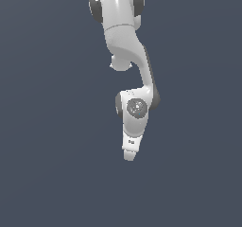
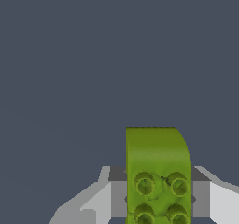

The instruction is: Pick up the object and move it to a goal position.

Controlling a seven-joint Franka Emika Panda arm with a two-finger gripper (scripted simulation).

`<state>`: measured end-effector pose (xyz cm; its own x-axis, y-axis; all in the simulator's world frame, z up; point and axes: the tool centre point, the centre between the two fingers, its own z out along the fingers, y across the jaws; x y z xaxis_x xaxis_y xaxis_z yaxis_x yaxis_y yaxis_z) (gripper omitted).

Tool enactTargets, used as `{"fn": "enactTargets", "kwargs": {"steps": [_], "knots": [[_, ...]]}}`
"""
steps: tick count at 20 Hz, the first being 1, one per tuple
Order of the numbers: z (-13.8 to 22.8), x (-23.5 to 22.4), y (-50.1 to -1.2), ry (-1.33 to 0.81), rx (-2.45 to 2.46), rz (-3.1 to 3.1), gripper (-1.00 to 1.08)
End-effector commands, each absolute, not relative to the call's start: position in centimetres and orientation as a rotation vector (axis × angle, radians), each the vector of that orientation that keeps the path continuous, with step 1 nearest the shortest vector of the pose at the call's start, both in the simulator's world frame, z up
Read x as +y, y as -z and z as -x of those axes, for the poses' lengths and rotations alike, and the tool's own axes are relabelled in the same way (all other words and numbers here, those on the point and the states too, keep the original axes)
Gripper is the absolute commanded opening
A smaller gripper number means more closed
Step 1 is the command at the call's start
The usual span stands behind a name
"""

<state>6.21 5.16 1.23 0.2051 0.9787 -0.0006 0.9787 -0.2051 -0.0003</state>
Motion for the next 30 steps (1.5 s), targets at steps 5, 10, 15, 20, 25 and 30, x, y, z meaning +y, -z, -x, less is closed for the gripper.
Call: {"fn": "enactTargets", "kwargs": {"steps": [5, 10, 15, 20, 25, 30], "knots": [[-6.2, 5.2, -1.2, 0.001, 1.981, -2.438, -1.0], [-6.3, 5.1, -1.8, 0.001, 1.981, -2.438, -1.0], [-6.6, 4.7, -4.2, 0.001, 1.981, -2.438, -1.0], [-7.2, 4.2, -8.4, 0.001, 1.982, -2.438, -1.0], [-8.0, 3.5, -13.8, 0.0, 1.984, -2.437, -1.0], [-8.8, 2.7, -19.4, -0.001, 1.984, -2.438, -1.0]]}}
